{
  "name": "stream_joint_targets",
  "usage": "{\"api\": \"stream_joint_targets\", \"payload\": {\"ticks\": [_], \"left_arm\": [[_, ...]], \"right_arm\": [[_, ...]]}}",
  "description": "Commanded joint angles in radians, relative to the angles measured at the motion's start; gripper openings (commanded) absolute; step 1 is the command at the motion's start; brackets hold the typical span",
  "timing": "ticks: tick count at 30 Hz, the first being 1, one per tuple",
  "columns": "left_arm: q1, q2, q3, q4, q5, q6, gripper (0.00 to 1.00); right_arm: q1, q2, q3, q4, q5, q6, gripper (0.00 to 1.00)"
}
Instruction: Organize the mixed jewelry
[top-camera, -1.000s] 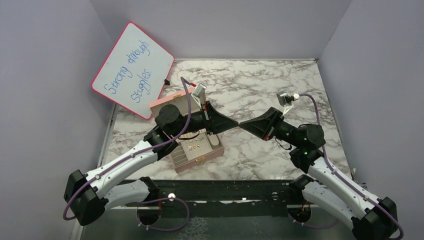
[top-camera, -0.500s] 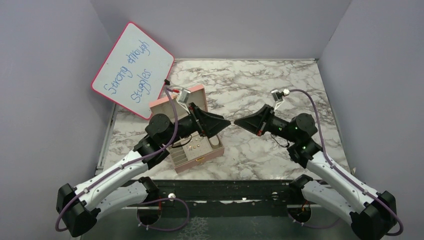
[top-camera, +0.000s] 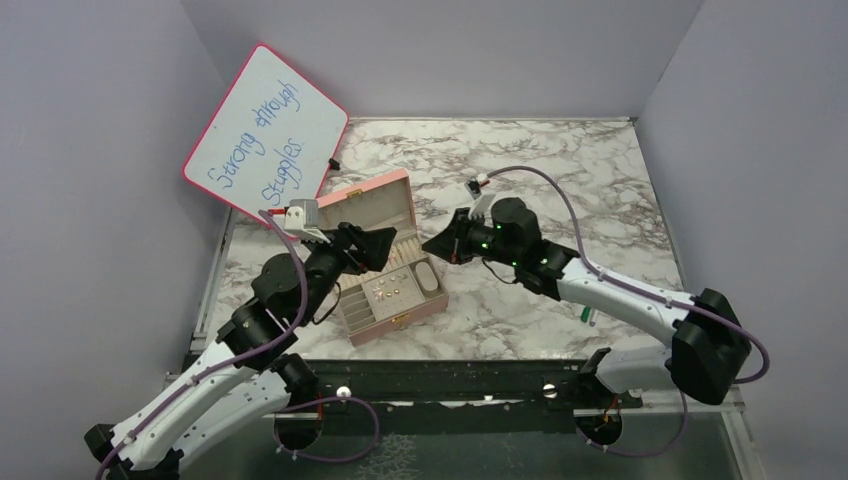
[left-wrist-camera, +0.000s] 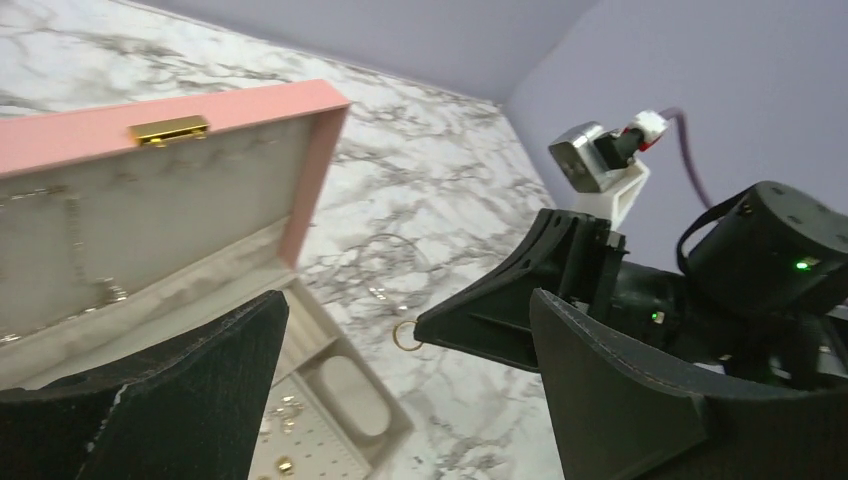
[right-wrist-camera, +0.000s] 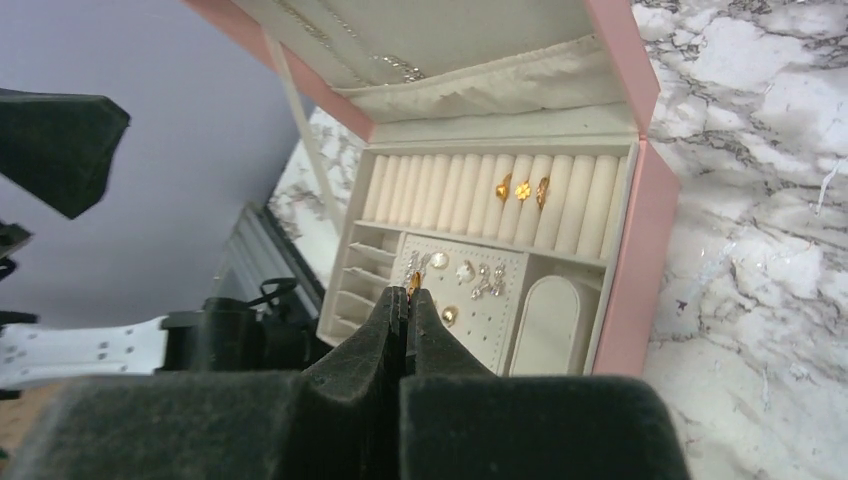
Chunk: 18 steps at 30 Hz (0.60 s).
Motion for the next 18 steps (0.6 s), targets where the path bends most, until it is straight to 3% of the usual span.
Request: {"api": "stream_joint_targets", "payload": {"ticks": [1,9,18], "left_arm": [[0.001,-0.043,-0.004,-0.146,-0.175,0.146,0.92],[0.001,-0.081,-0.041,-0.153,-0.180,0.195,0.92],[0.001,-0.091,-0.050,-0.154,-0.167,0.184,0.92]], "right_arm": [[0.069,0.121,0.112,-0.059,0.229,-0.113,0.01],[0.156,0.364,0.303,-0.158,0.463,-0.179,0.01],[0.162,0.494,0.368,-0.171,0.461,-0.182,0.01]]}}
